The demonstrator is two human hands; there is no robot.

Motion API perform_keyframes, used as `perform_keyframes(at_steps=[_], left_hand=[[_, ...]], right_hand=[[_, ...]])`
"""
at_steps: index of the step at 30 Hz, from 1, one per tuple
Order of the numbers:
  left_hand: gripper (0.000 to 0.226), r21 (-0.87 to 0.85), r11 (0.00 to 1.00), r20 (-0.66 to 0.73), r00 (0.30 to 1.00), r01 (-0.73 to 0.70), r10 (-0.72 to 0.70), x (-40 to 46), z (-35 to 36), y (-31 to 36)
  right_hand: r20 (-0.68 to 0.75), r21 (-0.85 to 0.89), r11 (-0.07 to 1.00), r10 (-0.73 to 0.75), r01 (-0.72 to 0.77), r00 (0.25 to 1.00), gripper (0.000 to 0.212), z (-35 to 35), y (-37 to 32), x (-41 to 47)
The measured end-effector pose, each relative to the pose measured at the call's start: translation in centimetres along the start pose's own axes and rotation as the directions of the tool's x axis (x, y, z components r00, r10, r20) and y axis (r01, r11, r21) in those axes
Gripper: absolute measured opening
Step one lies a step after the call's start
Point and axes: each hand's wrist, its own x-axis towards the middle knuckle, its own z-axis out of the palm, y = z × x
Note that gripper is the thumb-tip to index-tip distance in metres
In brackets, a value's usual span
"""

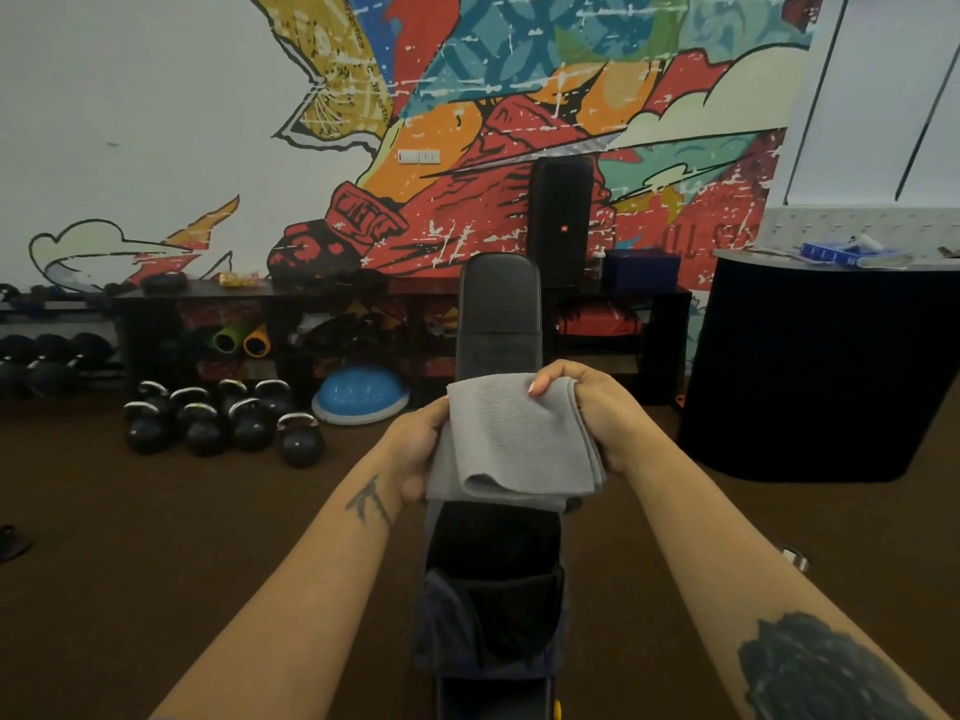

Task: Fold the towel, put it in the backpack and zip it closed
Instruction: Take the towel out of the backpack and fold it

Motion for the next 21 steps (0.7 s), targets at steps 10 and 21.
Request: perform_keyframes(at_steps=[10, 21], left_hand=[[0.077, -0.139, 0.99, 0.068, 0.997, 0.036, -0.027, 0.7, 1.2, -0.3], [0.026, 0.174, 0.985, -0.184, 0.983, 0.014, 0.018, 1.3, 2.0, -1.2]], right_hand=[[-0.074, -0.101, 0.994, -0.04, 0.032, 0.996, 0.025, 0.3, 0.5, 0.0], [-0.216, -0.022, 1.0, -0.004, -0.001, 0.976, 0.025, 0.0, 1.2, 0.1]])
